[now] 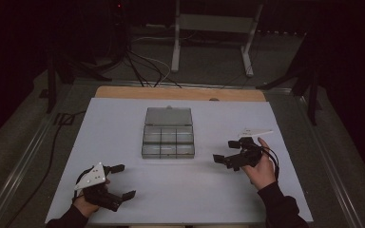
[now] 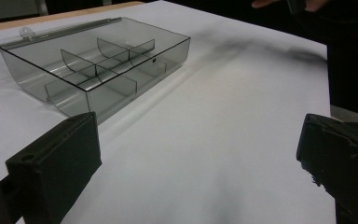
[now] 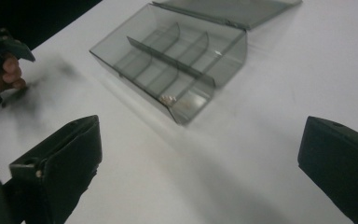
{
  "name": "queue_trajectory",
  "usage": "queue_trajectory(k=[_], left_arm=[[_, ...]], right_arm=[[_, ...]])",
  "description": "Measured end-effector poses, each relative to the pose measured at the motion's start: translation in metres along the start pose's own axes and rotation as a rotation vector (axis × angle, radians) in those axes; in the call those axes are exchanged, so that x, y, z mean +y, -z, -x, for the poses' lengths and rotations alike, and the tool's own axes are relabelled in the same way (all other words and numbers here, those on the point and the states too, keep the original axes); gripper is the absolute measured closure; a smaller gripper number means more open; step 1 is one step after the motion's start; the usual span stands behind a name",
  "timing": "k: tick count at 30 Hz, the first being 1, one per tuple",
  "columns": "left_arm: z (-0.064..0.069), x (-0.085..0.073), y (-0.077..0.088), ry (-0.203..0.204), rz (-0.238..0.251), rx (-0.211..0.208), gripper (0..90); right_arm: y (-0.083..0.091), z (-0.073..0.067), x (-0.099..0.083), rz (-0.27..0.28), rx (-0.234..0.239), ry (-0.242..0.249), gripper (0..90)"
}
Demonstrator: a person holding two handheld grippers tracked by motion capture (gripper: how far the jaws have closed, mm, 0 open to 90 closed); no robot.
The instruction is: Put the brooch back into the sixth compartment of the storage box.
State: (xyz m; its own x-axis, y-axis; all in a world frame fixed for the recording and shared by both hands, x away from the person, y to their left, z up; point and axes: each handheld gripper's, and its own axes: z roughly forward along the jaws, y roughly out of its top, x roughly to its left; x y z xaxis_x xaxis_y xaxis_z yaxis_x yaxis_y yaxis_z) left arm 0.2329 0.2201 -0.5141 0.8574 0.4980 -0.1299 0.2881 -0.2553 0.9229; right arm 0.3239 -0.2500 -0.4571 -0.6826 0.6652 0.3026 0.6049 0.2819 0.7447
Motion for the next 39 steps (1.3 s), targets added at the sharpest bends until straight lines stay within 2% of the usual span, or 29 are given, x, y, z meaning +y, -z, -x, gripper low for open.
queue_trajectory(k=[1,5,9,13,14,20,25,32,39], left_arm=[[0.000,0.000,0.000,0.000,0.000,0.000,1.1],[0.000,0.000,0.000,0.000,-0.002,-0.002,1.1],[0.001,0.000,-0.001,-0.003,-0.004,-0.002,1.1],[0.001,0.000,-0.001,-0.001,-0.002,-0.001,1.1],[0.001,0.000,-0.001,-0.004,-0.005,-0.001,1.1],[0.001,0.000,-0.001,-0.005,-0.005,-0.001,1.1],[0.001,0.000,-0.001,-0.005,-0.006,0.000,1.1],[0.001,0.000,-0.001,-0.005,-0.005,-0.002,1.1],[0.001,0.000,-0.001,-0.004,-0.005,-0.002,1.1]], right_arm=[[0.000,0.000,0.000,0.000,0.000,0.000,0.0],[0.008,0.005,-0.020,-0.005,-0.016,-0.009,0.0],[0.015,0.009,-0.037,-0.013,-0.008,-0.023,0.0],[0.021,0.010,-0.048,-0.017,-0.015,-0.025,0.0],[0.023,0.010,-0.056,-0.024,-0.029,-0.026,0.0],[0.031,0.010,-0.076,-0.038,-0.020,-0.046,0.0],[0.036,0.009,-0.086,-0.039,-0.006,-0.056,0.0],[0.051,0.010,-0.101,-0.015,-0.026,-0.056,0.0],[0.058,0.013,-0.107,0.007,-0.035,-0.073,0.0]])
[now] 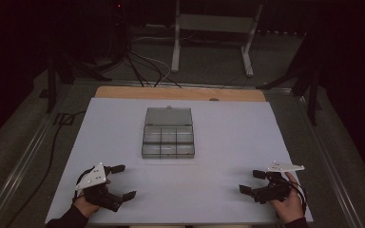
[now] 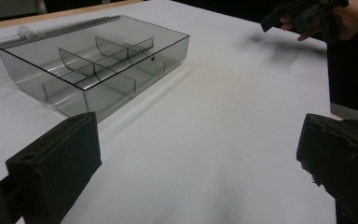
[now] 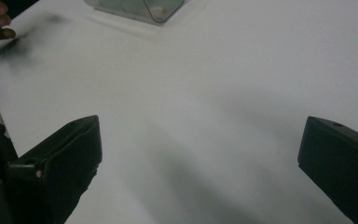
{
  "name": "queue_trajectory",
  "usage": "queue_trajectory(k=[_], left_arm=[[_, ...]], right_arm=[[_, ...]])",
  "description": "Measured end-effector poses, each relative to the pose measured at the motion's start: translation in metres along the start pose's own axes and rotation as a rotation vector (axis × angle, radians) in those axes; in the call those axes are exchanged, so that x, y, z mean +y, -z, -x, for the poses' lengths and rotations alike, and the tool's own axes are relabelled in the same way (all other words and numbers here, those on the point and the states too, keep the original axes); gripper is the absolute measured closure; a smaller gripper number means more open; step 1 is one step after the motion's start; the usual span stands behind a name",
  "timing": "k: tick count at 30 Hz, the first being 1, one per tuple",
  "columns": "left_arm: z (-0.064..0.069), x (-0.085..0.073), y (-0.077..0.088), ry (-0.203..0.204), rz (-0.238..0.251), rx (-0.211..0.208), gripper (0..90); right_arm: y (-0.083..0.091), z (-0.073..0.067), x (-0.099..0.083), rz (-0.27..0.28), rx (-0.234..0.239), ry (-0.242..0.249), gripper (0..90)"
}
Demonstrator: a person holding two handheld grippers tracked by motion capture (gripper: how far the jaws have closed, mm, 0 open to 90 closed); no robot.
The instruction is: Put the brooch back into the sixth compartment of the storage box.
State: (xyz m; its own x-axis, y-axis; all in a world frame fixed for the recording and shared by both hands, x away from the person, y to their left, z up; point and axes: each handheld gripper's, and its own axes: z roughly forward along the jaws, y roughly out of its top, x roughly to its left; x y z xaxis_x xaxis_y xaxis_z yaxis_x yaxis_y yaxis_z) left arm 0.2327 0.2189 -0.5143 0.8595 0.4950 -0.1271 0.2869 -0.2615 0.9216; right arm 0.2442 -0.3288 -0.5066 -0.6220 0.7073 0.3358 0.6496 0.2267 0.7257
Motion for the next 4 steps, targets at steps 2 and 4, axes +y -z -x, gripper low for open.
queue_trajectory(k=[2,4], left_arm=[[0.0001,-0.0002,-0.0002,-0.001,-0.003,0.001,1.1],[0.0001,0.0000,-0.0002,-0.003,-0.004,0.000,1.1]], right_arm=[[0.0006,0.0010,-0.0001,0.006,0.001,-0.005,0.0],[0.0006,0.0011,-0.0001,0.007,0.000,-0.002,0.0]])
